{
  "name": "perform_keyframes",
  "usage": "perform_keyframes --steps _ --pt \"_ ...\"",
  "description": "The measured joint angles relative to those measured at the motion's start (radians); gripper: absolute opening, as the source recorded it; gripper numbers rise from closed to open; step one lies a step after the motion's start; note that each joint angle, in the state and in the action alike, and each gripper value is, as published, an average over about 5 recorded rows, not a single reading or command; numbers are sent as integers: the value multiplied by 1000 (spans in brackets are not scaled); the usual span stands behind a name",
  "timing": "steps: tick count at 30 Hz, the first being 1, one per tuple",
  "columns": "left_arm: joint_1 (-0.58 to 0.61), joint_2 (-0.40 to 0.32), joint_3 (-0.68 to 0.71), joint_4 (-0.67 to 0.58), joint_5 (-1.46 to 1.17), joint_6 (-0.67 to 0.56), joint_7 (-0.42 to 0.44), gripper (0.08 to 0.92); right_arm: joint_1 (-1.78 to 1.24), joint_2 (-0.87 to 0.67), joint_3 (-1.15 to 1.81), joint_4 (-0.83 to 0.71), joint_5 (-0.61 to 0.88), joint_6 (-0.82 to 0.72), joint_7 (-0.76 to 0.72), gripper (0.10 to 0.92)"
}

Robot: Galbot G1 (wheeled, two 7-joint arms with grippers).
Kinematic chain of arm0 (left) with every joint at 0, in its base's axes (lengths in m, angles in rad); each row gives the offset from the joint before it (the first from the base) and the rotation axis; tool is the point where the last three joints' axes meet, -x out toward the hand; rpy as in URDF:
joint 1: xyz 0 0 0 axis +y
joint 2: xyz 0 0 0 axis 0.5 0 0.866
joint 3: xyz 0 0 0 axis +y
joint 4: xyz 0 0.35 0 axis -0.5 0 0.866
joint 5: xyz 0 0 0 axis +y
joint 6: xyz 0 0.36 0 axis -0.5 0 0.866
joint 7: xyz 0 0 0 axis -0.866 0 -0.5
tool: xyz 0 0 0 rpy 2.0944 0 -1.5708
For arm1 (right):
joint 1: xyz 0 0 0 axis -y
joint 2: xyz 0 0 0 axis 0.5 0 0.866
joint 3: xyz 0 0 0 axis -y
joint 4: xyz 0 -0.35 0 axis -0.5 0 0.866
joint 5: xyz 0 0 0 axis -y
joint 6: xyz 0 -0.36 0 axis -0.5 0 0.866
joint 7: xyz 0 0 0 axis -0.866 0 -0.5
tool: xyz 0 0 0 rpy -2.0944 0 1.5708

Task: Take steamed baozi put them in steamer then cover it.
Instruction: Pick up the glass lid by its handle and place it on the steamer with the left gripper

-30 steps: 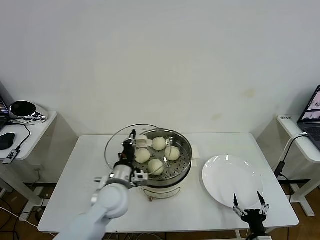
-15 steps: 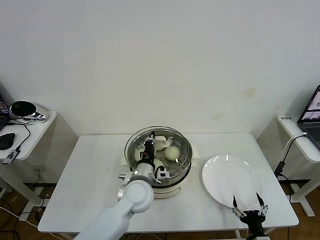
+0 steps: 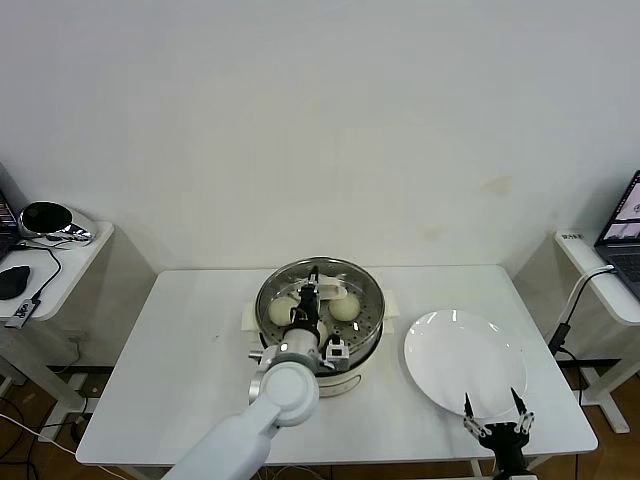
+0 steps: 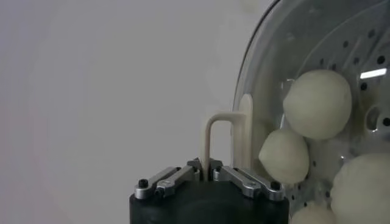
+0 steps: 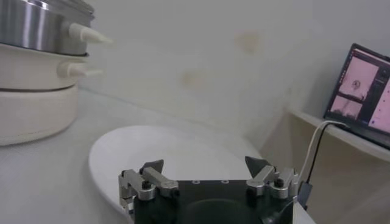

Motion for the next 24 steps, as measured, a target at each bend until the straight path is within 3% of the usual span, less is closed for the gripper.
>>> perform_keyframes --steps 15,24 --pt "20 -20 -10 15 15 -2 -13 157 -3 1 -6 -2 -3 2 0 823" --pt "42 -8 -22 -12 9 -4 -23 387 -3 1 -14 -4 -4 2 0 823"
